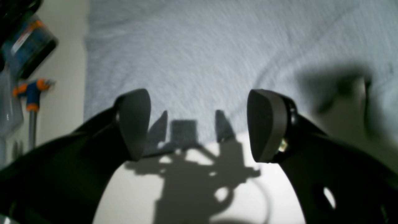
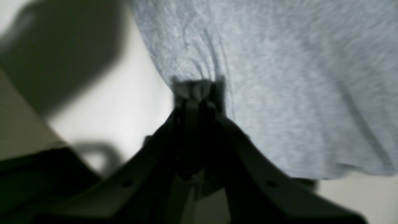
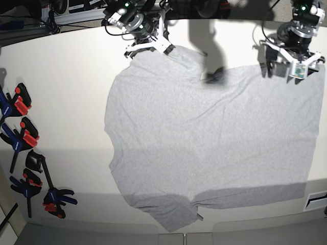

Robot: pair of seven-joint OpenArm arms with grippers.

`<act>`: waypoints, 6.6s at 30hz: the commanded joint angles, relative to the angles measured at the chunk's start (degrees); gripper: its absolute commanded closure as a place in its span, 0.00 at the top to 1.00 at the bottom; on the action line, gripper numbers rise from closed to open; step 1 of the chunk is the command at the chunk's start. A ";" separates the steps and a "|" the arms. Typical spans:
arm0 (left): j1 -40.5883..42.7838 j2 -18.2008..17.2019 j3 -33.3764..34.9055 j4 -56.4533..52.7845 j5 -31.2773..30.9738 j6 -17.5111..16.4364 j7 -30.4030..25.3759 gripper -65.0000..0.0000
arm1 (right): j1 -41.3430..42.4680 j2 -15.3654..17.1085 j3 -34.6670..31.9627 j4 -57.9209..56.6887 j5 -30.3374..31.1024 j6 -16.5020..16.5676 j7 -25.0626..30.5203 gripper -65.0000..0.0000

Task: Fold the T-shirt properly
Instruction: 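Grasp the shirt shoulders with both grippers and pull them toward the robot, then lift the sleeve with the right gripper and fold it across the shirt body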

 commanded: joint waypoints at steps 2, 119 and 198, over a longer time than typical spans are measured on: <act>0.22 -0.55 -0.26 0.94 0.57 -5.16 2.29 0.68 | -0.46 1.03 0.59 -0.70 -5.18 -1.33 -7.21 0.00; -1.27 -30.84 21.81 -23.76 33.48 17.90 -6.38 0.00 | 12.41 14.84 0.59 21.14 -2.71 -4.28 -16.35 0.00; -32.48 -24.79 21.84 -52.81 6.38 18.25 -29.49 0.00 | 55.74 -12.79 8.13 -27.47 6.67 -1.95 0.63 0.61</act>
